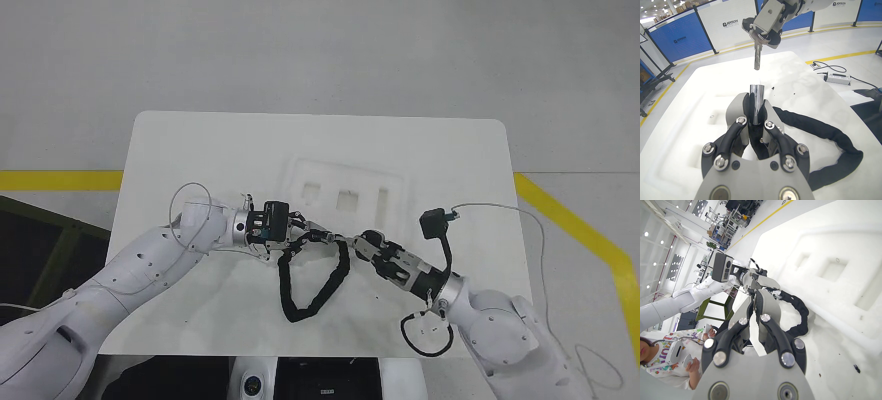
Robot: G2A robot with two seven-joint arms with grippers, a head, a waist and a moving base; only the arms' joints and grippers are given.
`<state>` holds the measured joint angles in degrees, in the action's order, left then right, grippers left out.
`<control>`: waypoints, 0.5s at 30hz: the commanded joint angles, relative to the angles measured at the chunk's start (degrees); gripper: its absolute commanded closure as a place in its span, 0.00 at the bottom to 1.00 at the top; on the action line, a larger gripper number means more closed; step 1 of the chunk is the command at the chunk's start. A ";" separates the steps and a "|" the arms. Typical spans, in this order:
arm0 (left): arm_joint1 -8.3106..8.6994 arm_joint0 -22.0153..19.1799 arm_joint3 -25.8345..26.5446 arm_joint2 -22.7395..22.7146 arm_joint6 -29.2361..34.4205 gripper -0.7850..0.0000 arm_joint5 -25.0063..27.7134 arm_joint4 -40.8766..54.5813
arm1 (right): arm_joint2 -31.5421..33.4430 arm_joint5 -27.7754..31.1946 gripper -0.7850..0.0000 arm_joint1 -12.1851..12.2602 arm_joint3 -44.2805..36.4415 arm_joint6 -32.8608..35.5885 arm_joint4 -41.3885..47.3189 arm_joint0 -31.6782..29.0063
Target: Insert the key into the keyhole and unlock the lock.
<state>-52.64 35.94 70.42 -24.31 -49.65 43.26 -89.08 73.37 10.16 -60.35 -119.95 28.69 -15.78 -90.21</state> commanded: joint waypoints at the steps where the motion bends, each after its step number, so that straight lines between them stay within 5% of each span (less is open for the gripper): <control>1: 0.00 0.00 0.00 0.00 0.00 1.00 0.00 0.00 | -0.12 -2.06 1.00 -0.08 -0.24 0.08 0.55 0.13; 15: 0.00 0.00 0.00 0.00 0.00 1.00 0.00 0.00 | -1.23 -11.03 1.00 -0.38 -1.44 3.98 2.38 2.07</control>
<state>-52.64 35.94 70.42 -24.31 -49.65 43.26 -89.08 72.24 -0.62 -60.72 -121.35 32.51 -13.42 -88.23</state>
